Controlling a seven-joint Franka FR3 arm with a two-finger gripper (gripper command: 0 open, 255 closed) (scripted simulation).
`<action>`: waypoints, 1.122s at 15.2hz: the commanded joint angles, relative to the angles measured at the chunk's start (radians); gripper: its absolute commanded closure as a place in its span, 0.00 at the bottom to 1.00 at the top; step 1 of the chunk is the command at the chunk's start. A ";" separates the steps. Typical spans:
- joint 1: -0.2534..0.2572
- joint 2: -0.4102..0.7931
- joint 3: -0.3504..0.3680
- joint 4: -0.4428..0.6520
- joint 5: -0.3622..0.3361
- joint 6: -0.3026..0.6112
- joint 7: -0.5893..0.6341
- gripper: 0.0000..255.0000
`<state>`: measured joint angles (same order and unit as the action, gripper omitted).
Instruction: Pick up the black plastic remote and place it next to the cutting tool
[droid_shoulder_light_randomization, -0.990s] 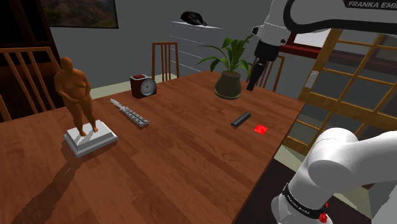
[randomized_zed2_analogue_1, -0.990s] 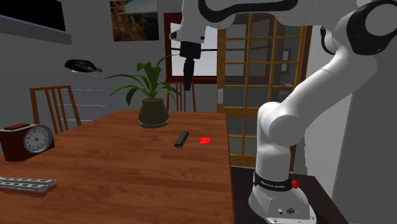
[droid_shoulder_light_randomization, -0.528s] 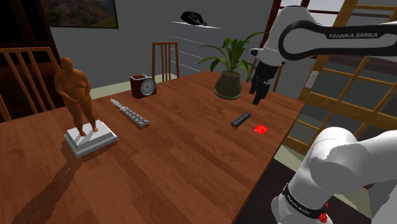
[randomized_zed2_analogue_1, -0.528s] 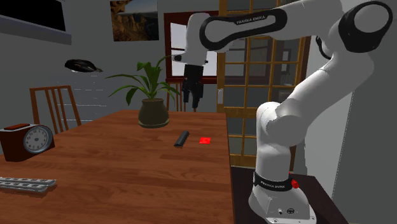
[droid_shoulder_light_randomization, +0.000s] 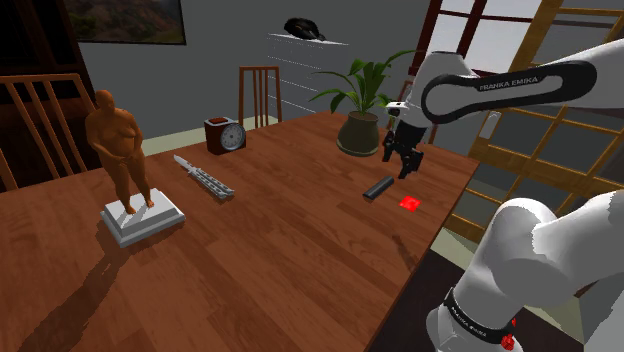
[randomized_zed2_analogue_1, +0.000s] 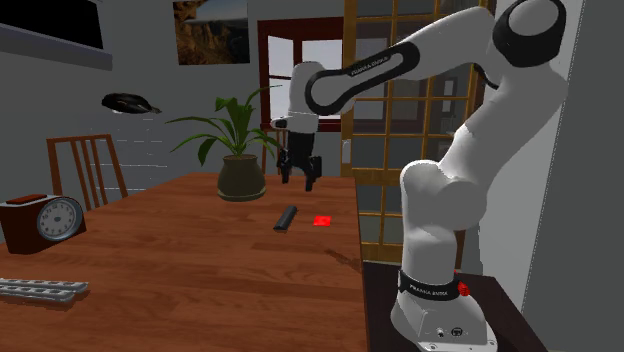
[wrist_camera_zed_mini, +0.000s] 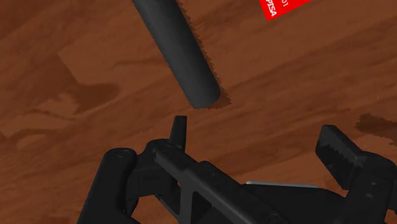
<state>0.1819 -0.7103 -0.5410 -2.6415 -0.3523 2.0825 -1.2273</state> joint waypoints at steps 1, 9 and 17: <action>0.038 0.075 -0.085 0.014 -0.026 0.069 -0.137 0.00; 0.254 0.364 -0.374 0.091 0.022 0.294 -0.582 0.00; 0.317 0.467 -0.447 0.063 0.093 0.412 -0.637 0.00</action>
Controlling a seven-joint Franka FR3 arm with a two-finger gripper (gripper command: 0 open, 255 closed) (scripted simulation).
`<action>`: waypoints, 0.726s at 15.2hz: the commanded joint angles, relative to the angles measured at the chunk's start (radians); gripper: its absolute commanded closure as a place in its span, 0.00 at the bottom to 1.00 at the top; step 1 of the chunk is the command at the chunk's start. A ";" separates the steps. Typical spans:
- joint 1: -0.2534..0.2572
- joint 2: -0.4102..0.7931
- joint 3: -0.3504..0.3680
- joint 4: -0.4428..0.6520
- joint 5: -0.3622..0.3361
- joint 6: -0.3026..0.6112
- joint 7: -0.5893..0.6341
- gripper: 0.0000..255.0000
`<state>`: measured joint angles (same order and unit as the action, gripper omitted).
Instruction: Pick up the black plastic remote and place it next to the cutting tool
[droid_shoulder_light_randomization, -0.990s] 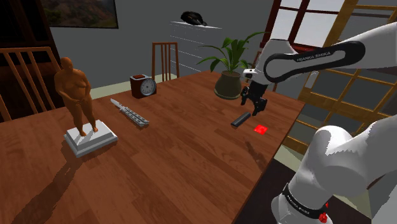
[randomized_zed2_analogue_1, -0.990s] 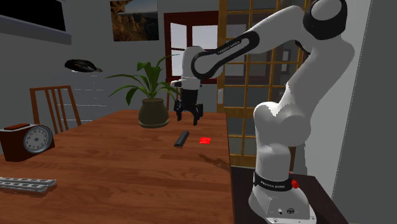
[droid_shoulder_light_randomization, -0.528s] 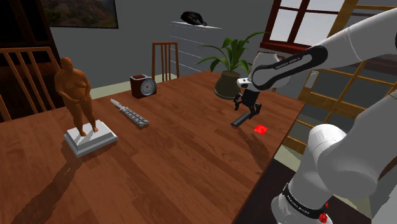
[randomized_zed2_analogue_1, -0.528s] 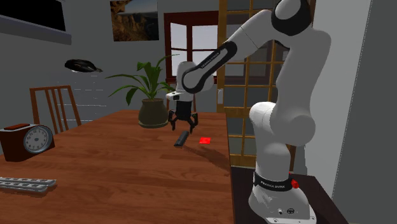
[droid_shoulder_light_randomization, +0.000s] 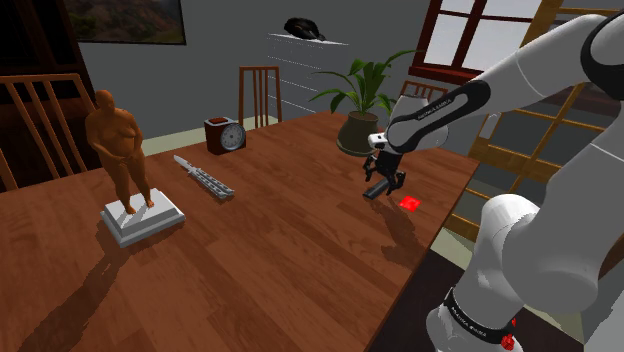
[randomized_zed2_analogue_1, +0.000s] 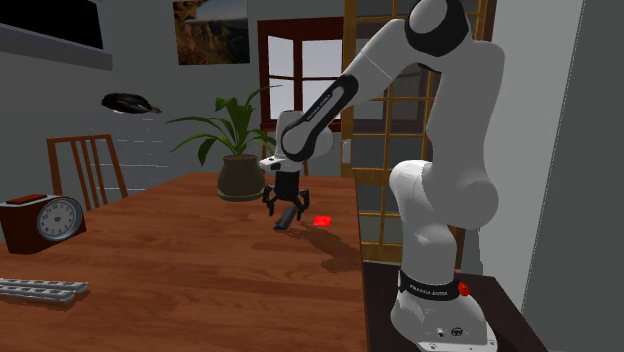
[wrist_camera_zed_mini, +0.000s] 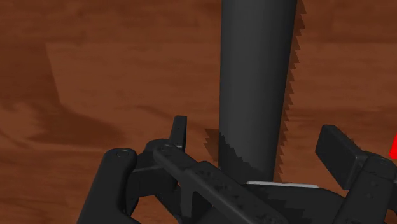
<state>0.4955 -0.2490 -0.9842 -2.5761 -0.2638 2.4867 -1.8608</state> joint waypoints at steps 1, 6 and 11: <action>0.004 0.006 -0.004 -0.002 0.005 0.007 -0.004 0.00; 0.003 0.006 -0.004 -0.002 0.004 0.007 -0.004 0.00; 0.003 0.005 -0.004 -0.002 0.004 0.007 -0.004 1.00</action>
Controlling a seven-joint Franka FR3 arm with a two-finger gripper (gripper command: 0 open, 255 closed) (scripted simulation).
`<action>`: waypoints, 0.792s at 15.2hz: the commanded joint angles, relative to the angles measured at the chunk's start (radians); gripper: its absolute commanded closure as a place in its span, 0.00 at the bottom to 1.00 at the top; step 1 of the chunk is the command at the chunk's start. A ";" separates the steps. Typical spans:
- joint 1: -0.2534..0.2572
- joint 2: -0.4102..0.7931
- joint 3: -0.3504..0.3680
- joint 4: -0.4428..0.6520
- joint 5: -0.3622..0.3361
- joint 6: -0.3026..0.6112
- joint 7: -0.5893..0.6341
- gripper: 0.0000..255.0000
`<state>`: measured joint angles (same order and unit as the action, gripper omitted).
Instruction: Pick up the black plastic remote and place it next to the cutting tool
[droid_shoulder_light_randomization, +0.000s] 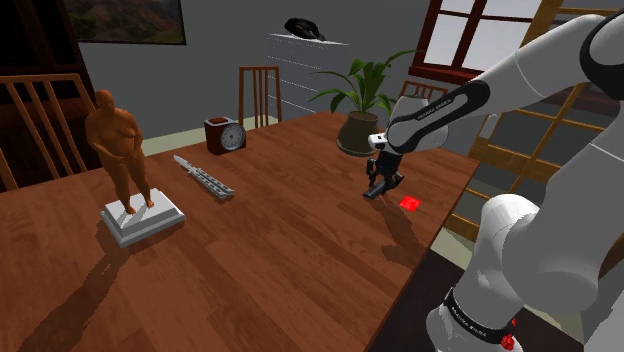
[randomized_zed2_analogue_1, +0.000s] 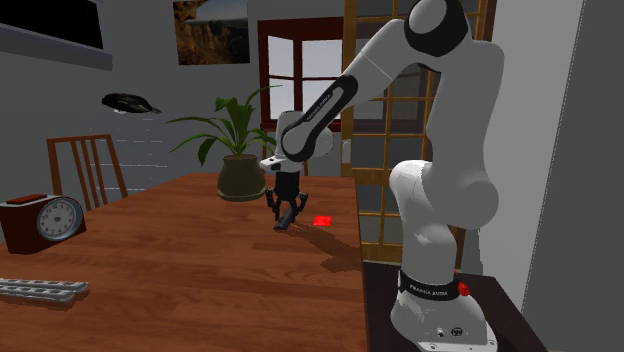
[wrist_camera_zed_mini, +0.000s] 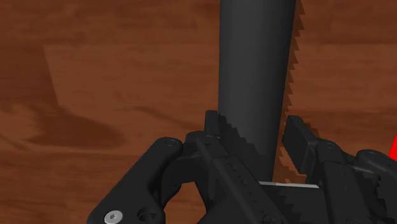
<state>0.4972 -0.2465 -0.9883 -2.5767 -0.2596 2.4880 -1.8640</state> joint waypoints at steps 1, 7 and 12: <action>0.001 0.003 0.000 -0.001 0.000 0.005 -0.001 1.00; -0.017 -0.028 0.022 0.008 -0.025 -0.030 0.020 1.00; -0.054 -0.096 0.073 0.036 -0.065 -0.118 0.055 1.00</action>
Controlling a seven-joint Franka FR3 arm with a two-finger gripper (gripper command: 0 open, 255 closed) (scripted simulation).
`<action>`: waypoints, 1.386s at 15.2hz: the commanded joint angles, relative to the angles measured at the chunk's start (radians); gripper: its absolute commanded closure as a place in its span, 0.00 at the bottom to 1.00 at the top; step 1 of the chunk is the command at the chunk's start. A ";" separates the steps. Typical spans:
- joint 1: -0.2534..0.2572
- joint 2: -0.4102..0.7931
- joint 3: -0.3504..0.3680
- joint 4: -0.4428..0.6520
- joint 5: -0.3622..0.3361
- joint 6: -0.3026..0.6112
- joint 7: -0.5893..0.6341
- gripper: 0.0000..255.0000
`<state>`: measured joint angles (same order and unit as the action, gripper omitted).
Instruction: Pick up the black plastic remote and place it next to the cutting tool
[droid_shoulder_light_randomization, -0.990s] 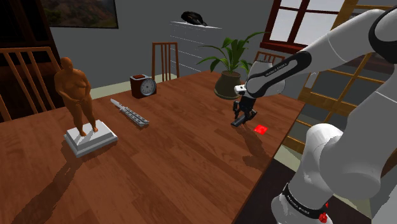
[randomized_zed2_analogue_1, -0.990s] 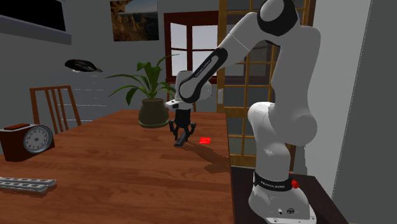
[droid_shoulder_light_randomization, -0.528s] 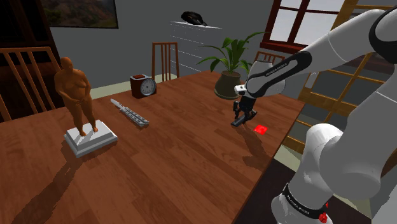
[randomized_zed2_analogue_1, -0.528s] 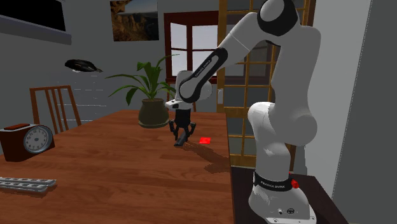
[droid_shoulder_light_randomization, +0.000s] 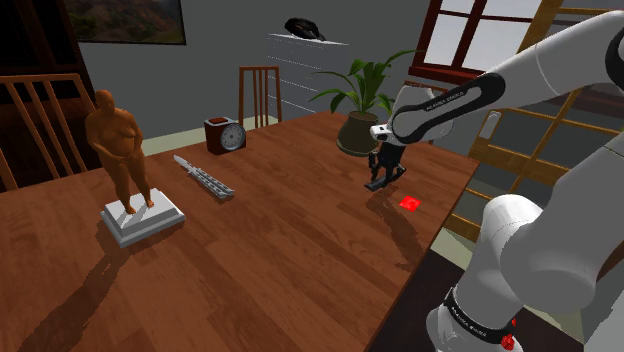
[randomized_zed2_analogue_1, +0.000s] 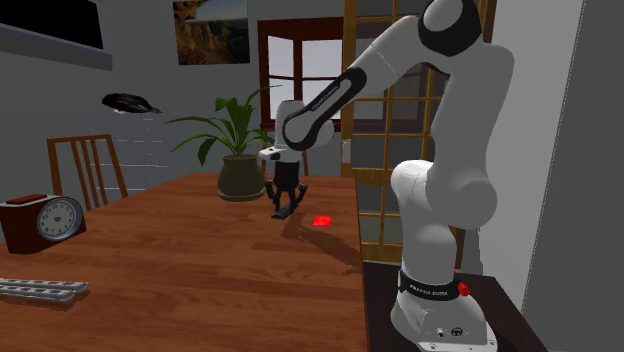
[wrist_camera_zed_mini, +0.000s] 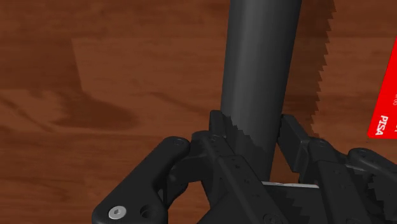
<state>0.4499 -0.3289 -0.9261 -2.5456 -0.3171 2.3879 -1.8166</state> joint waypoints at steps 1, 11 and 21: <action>-0.013 -0.026 0.020 0.011 -0.013 -0.035 0.013 1.00; -0.049 -0.117 0.094 0.078 -0.037 -0.188 0.044 1.00; 0.117 0.041 0.201 0.153 0.103 -0.144 0.214 1.00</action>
<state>0.5508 -0.3053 -0.7349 -2.4053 -0.2296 2.2419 -1.6182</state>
